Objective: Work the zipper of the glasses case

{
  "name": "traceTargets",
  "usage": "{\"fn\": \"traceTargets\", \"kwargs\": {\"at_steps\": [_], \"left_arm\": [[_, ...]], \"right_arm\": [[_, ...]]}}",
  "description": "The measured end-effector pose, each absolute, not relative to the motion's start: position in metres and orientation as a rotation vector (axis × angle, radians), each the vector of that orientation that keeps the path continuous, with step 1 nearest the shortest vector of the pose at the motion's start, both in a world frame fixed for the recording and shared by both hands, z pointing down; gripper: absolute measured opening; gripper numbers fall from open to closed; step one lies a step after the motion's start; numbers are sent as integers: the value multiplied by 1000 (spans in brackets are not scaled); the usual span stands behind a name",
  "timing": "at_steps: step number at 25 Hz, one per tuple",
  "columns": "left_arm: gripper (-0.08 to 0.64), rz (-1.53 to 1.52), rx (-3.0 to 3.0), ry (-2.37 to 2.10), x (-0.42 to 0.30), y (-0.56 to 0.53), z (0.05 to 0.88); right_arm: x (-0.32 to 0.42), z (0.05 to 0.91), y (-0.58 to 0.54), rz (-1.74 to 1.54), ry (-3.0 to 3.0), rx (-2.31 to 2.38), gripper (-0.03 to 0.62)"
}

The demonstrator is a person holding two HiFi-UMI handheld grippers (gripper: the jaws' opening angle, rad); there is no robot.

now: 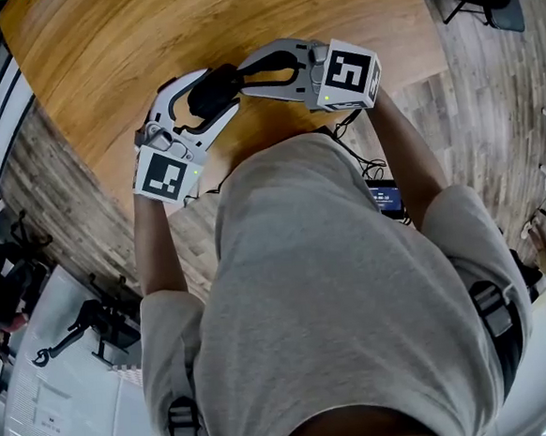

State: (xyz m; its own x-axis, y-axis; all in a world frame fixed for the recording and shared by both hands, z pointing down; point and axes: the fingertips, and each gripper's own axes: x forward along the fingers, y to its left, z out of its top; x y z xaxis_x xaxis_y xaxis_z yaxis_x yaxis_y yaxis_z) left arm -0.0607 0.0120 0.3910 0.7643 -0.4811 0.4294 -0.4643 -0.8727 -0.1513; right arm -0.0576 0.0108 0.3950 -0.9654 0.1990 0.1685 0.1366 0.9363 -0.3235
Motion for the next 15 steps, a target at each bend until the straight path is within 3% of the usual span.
{"fn": "traceTargets", "kwargs": {"at_steps": [4,15], "left_arm": [[272,-750,-2965,729,-62,20,393],[272,-889,-2909,873,-71,15,411]], "right_arm": [[-59,394,16,426,-2878,-319,48],[-60,397,11,271,-2843,-129,26]]}}
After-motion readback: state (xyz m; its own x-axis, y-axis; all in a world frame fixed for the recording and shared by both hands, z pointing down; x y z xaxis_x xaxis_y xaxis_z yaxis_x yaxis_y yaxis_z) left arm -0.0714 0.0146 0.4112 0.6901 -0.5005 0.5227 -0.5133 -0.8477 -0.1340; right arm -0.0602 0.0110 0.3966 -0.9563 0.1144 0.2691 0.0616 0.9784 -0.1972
